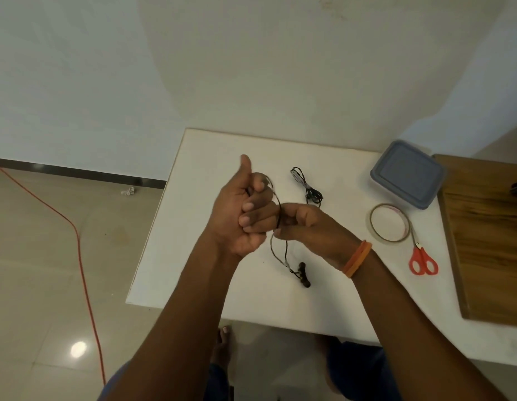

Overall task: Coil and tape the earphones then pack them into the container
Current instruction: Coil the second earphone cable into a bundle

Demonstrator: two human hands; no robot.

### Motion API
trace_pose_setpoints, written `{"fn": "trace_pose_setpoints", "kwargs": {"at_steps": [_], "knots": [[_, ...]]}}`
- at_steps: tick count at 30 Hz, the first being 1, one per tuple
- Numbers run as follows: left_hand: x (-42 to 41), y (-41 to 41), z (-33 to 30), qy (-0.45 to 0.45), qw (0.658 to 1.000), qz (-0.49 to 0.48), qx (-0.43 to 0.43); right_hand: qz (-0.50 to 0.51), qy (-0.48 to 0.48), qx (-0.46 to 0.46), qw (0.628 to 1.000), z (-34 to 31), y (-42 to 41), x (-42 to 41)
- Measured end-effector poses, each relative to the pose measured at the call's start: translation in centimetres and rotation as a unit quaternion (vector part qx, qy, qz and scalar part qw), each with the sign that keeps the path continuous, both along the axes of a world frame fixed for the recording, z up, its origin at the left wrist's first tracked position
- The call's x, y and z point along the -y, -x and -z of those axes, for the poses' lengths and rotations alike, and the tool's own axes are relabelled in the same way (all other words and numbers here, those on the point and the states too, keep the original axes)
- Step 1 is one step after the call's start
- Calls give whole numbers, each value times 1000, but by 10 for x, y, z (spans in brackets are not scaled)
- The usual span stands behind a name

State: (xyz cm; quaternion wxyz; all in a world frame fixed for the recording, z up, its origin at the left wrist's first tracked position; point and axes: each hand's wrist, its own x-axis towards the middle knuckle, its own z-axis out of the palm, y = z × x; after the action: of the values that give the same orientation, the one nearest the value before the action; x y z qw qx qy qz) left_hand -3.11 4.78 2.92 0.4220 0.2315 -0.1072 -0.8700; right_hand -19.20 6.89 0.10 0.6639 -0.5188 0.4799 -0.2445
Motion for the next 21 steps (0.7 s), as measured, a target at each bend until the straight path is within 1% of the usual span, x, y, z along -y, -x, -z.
{"fn": "trace_pose_setpoints", "kwargs": {"at_steps": [3, 5, 6, 7, 9, 10, 12, 15, 18, 21], "knots": [[-3, 8, 0, 0, 999, 29, 21, 64, 28, 106, 992, -7, -6, 1], [-2, 5, 0, -2, 999, 33, 36, 113, 13, 151, 982, -10, -8, 3], [-2, 3, 0, -4, 998, 36, 46, 136, 6, 151, 979, -11, -8, 4], [-1, 1, 0, -6, 998, 43, 54, 159, 18, 132, 978, -11, -8, 5], [-2, 0, 0, -5, 995, 66, 78, 187, 75, 74, 977, -12, -6, 7], [-3, 1, 0, -1, 992, 80, 98, 193, 96, 76, 974, -13, -5, 7], [-5, 5, -1, 12, 985, 105, 137, 190, 100, 124, 969, -15, -3, 8], [-8, 9, -2, 30, 977, 134, 164, 171, 60, 157, 971, -14, -6, 5], [-9, 9, -1, 36, 978, 147, 146, 164, 12, 186, 969, -15, -12, 3], [-7, 6, 2, 34, 986, 149, 64, 164, -7, 201, 966, -13, -11, 3]]}}
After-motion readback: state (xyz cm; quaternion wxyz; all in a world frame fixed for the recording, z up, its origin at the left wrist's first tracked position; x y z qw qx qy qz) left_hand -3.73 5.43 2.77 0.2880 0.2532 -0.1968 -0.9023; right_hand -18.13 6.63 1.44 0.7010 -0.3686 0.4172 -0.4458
